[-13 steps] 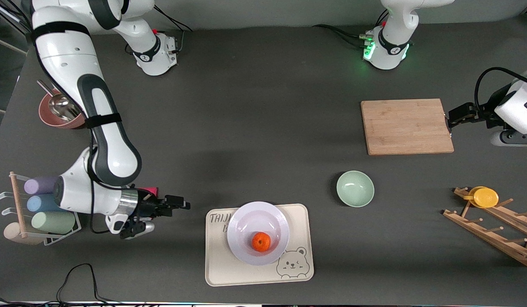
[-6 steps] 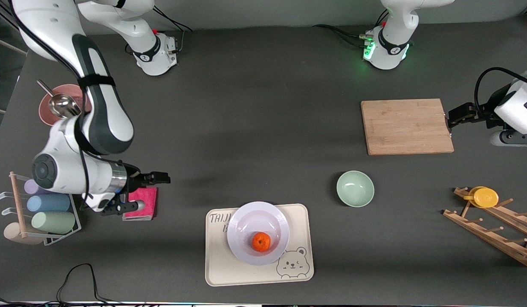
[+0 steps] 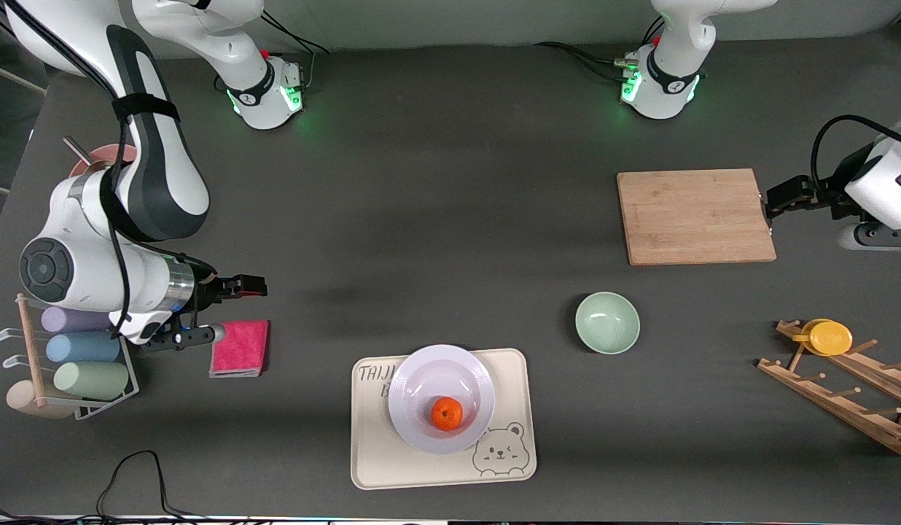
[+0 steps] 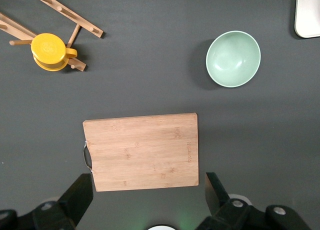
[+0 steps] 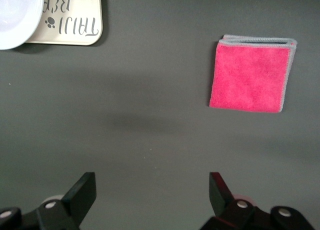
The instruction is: Place orange and plate with both arms
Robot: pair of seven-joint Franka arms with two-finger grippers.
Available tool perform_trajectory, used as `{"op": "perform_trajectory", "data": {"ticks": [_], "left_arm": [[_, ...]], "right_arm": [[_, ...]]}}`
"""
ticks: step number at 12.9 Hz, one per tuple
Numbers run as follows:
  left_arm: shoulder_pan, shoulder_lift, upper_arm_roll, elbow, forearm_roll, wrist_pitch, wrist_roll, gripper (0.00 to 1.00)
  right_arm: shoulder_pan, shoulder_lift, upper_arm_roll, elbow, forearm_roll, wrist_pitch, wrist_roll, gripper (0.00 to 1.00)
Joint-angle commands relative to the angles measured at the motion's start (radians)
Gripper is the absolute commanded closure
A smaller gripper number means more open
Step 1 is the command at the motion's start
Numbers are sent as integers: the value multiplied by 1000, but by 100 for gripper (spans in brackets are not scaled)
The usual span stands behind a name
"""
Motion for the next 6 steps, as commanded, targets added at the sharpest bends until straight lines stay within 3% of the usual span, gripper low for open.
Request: {"op": "perform_trajectory", "data": {"ticks": [1, 6], "left_arm": [[-13, -6, 9, 1, 3, -11, 0, 0], [-13, -3, 9, 3, 3, -11, -1, 0]], "right_arm": [[10, -13, -3, -18, -26, -18, 31, 0], [11, -3, -7, 6, -80, -38, 129, 0]]}}
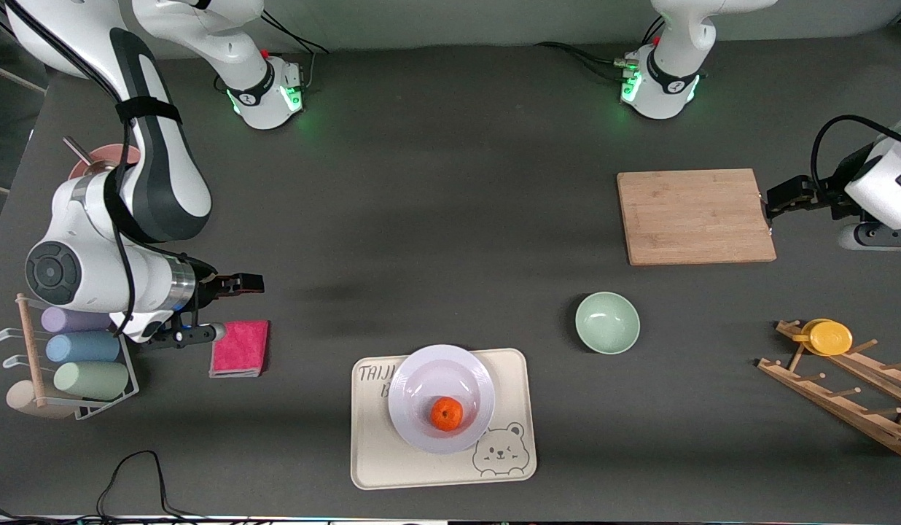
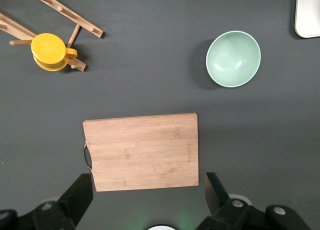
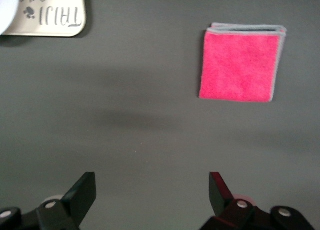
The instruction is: Place orange and plate with both arms
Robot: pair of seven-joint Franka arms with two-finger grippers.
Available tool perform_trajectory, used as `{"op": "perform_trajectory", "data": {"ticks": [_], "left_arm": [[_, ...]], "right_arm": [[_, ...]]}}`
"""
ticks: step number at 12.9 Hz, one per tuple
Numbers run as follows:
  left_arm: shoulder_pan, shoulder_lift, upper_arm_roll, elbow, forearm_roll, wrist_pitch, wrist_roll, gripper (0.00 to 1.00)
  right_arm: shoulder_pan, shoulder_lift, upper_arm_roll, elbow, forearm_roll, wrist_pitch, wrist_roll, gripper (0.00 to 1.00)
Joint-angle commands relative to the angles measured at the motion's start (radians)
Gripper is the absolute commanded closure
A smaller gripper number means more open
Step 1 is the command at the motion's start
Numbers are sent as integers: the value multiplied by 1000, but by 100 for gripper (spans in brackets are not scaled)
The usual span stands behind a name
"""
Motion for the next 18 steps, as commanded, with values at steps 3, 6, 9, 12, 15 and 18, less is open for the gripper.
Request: {"op": "perform_trajectory", "data": {"ticks": [3, 6, 9, 12, 15, 18], "left_arm": [[-13, -3, 9, 6, 3, -12, -7, 0], [-13, -3, 9, 6, 3, -14, -10, 0], [-13, -3, 9, 6, 3, -17, -10, 0], [-13, -4, 7, 6, 3, -17, -9, 0], [-13, -4, 7, 7, 3, -29, -9, 0], [-13, -4, 9, 7, 3, -28, -9, 0]], "right_arm": [[12, -36, -6, 16, -69, -22, 81, 0], [10, -86, -30, 13, -69, -22, 78, 0], [9, -161, -66, -14, -69, -42, 63, 0], [-26, -236, -87, -77, -70, -38, 23, 0], [-130, -296, 7, -146, -73, -30, 9, 0], [-198, -453, 87, -335, -80, 59, -32, 0]]}}
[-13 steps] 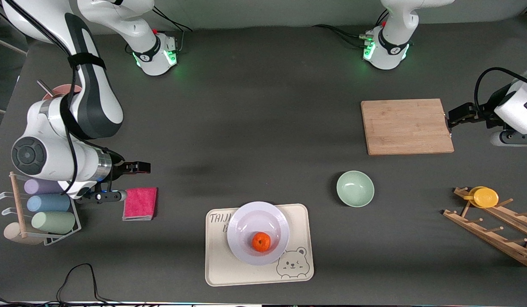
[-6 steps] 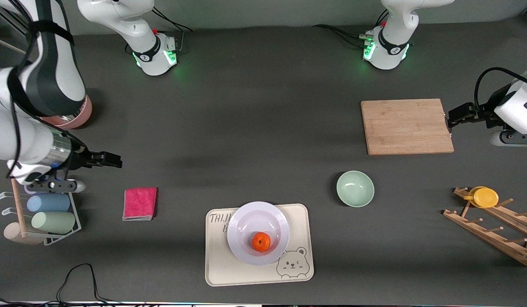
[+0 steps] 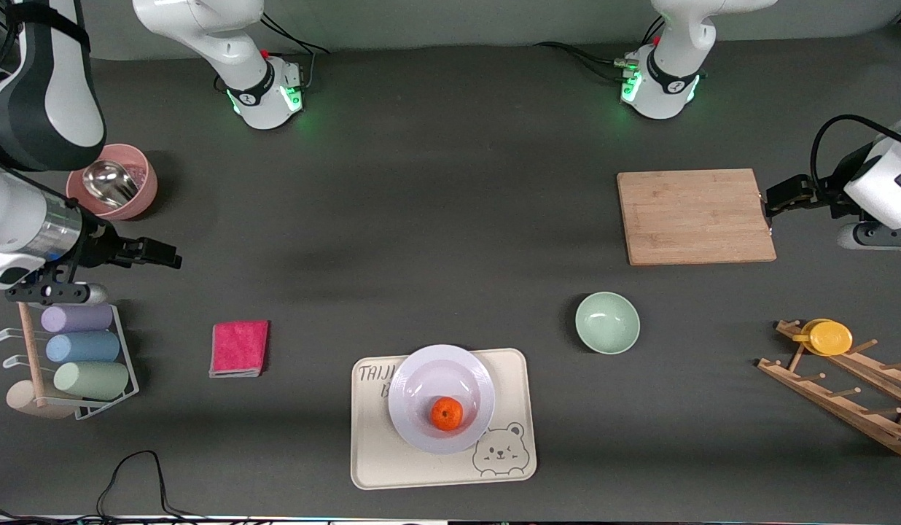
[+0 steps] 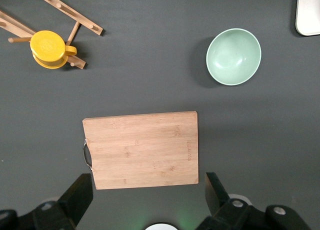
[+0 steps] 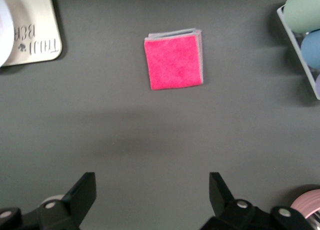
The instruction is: Place orange and plate with both arms
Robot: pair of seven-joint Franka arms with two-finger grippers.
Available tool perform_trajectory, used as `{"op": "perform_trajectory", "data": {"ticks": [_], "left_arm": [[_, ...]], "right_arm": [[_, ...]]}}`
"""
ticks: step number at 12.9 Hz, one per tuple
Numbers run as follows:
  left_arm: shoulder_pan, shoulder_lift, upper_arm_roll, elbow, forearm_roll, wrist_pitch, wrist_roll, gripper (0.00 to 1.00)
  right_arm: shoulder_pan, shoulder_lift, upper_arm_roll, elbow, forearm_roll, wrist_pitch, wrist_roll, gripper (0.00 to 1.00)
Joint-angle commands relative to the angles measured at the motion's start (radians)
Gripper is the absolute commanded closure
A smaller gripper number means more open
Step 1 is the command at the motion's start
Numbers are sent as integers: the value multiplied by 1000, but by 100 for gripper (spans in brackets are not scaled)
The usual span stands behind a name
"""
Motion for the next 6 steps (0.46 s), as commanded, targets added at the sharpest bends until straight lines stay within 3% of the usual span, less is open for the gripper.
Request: {"op": "perform_trajectory", "data": {"ticks": [1, 2, 4, 6], "left_arm": [[-13, -3, 7, 7, 3, -19, -7, 0], [-13, -4, 7, 7, 3, -19, -7, 0], [-13, -4, 9, 7, 3, -19, -7, 0], [-13, -3, 9, 7, 3, -21, -7, 0]], "right_arm": [[-24, -178, 40, -182, -26, 64, -43, 0], [-2, -181, 18, -175, -22, 49, -43, 0], [128, -169, -122, -129, -13, 41, -42, 0], [124, -166, -135, -93, -13, 16, -46, 0]]}}
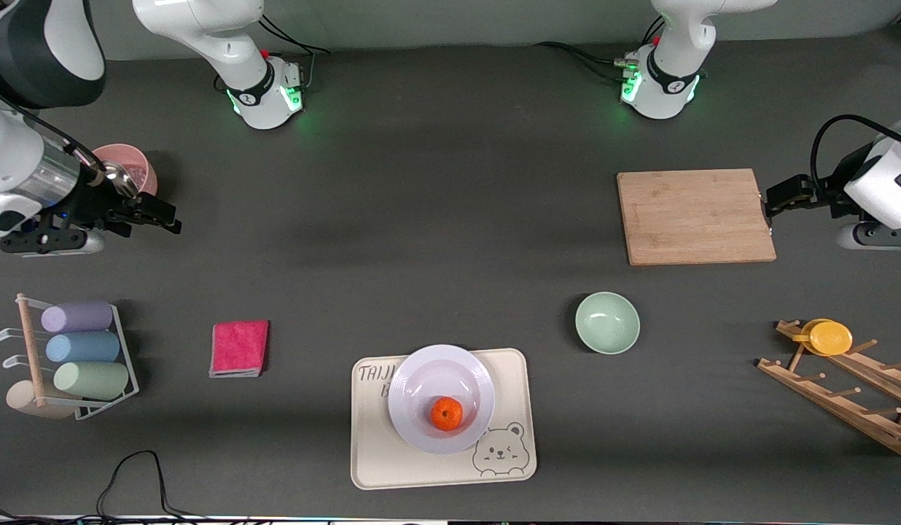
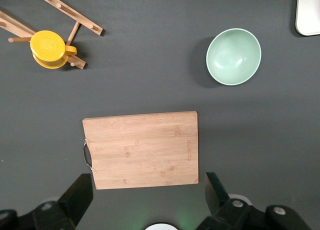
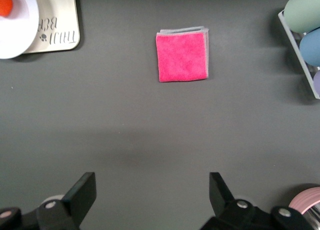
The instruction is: Place orange and plate with both arms
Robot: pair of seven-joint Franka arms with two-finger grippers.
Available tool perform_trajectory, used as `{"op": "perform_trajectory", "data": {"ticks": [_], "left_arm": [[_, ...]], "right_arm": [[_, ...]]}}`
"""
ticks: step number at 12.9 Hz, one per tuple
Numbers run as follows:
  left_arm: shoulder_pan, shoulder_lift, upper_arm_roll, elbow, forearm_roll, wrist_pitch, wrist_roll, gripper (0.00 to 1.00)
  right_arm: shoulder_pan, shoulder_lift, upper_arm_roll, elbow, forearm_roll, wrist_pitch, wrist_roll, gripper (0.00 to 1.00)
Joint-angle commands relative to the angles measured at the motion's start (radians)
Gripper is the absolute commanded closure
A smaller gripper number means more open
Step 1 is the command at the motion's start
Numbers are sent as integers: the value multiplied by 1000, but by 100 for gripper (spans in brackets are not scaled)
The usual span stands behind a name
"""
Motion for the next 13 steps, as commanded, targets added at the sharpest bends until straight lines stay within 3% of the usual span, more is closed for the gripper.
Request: {"op": "perform_trajectory", "data": {"ticks": [1, 4, 13], "left_arm": [[-13, -4, 7, 7, 3, -19, -7, 0], [-13, -3, 7, 7, 3, -19, -7, 0], [-13, -4, 7, 7, 3, -20, -6, 0]], "right_arm": [[-1, 2, -23, 51, -10, -21, -24, 0], [-7, 32, -14, 119, -12, -107, -74, 0], [-6, 85, -18, 171, -12, -121, -56, 0]]}}
